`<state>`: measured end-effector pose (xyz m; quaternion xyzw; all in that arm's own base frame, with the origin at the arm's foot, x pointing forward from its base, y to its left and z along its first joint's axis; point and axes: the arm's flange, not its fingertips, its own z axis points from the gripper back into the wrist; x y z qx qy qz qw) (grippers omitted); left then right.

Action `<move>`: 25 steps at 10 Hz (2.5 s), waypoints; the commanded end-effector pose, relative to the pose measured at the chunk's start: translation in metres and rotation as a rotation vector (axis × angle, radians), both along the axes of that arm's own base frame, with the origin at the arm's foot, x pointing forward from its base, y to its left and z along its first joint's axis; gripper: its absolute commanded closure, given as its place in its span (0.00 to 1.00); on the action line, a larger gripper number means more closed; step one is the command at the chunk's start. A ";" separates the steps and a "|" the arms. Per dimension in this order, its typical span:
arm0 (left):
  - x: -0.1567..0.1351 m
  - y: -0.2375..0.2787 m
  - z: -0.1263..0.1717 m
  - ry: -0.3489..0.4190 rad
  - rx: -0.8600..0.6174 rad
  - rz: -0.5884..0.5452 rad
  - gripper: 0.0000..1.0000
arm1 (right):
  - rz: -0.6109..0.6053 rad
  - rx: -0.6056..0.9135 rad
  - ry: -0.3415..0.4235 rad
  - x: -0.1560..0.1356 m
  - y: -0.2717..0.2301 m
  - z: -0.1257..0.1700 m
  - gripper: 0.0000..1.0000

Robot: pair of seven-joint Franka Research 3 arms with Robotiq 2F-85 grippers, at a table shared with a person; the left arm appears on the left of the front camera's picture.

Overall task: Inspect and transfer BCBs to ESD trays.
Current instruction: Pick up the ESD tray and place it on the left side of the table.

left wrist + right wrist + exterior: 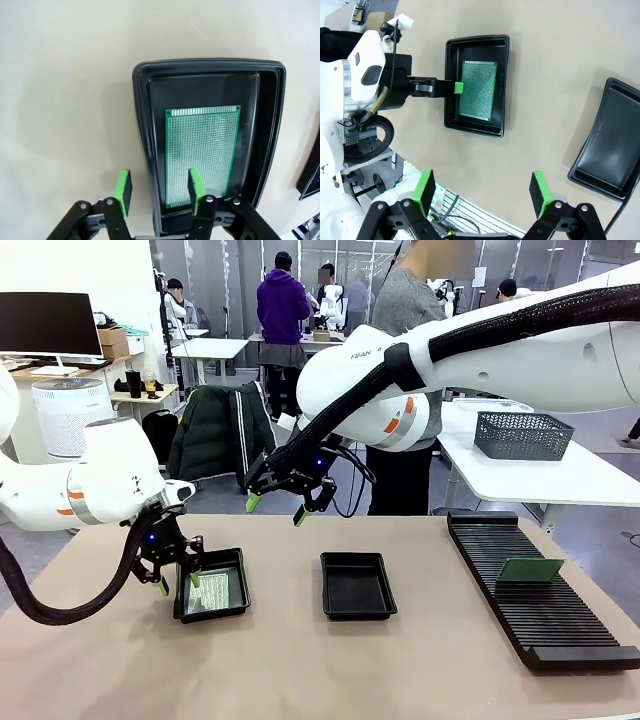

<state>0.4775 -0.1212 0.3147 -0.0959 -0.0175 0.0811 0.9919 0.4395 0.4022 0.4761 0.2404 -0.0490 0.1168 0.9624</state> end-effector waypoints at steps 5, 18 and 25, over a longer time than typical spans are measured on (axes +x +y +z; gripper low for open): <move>0.001 -0.003 -0.010 -0.058 0.016 0.033 0.62 | -0.006 -0.003 0.003 -0.001 0.000 -0.001 0.00; 0.005 0.017 -0.003 -0.042 0.010 -0.026 1.00 | -0.006 -0.003 0.003 -0.001 0.000 -0.001 0.00; 0.001 0.081 0.012 -0.018 0.002 -0.109 1.00 | -0.006 -0.003 0.003 -0.001 0.000 -0.001 0.00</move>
